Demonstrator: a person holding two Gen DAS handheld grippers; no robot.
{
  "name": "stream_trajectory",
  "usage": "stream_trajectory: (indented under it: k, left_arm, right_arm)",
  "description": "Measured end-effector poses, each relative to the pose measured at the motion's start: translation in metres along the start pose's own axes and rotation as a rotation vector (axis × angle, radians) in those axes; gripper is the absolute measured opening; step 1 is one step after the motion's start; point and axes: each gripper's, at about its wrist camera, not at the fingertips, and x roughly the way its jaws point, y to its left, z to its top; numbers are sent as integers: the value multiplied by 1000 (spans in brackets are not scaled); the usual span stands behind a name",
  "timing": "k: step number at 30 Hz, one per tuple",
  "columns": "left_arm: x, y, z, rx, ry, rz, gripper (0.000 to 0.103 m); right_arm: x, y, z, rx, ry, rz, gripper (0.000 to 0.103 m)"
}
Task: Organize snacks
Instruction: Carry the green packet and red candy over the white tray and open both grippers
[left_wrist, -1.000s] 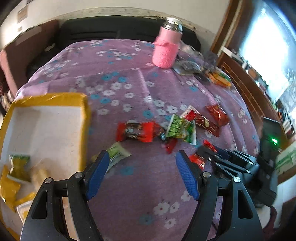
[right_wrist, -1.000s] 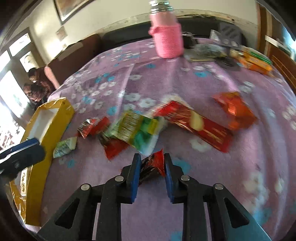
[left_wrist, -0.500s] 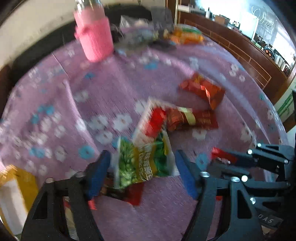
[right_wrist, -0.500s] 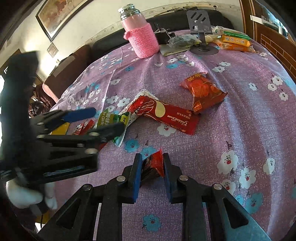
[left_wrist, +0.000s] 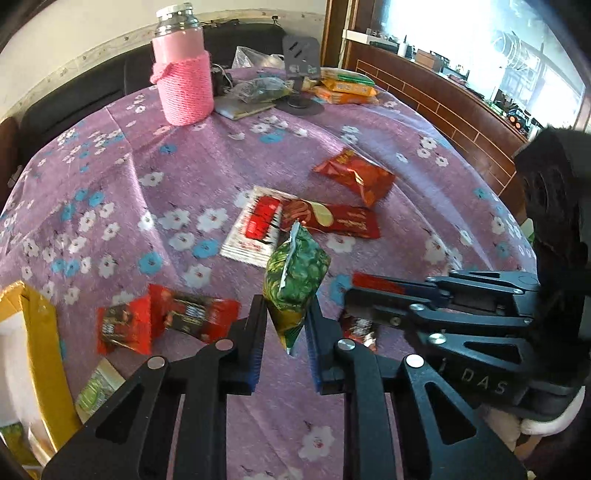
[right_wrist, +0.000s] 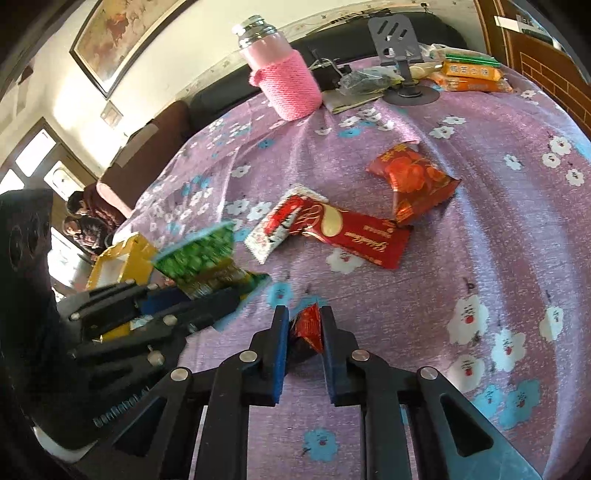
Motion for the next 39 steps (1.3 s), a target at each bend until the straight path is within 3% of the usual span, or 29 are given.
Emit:
stream_trajectory:
  k: [4, 11, 16, 21, 25, 29, 39]
  left_arm:
    - [-9, 7, -1, -65, -31, -26, 17]
    - [-62, 30, -30, -169, -114, -10, 17]
    - [-113, 71, -72, -287, -170, 59, 17]
    - [-156, 127, -134, -485, -221, 145, 17]
    - [-172, 164, -179, -607, -212, 222, 17]
    - [-177, 184, -207, -681, -207, 252, 17]
    - [-174, 200, -235, -720, -205, 271, 18]
  right_arm:
    - [-2, -2, 2, 21, -4, 30, 15]
    - [-9, 0, 4, 34, -29, 113, 15]
    - [-16, 11, 2, -3, -67, 154, 15]
    - [-17, 31, -3, -43, -74, 153, 15]
    - [-20, 69, -11, -89, -38, 190, 15]
    - [-21, 117, -18, -160, -1, 243, 15]
    - [17, 220, -50, -320, 123, 290, 14]
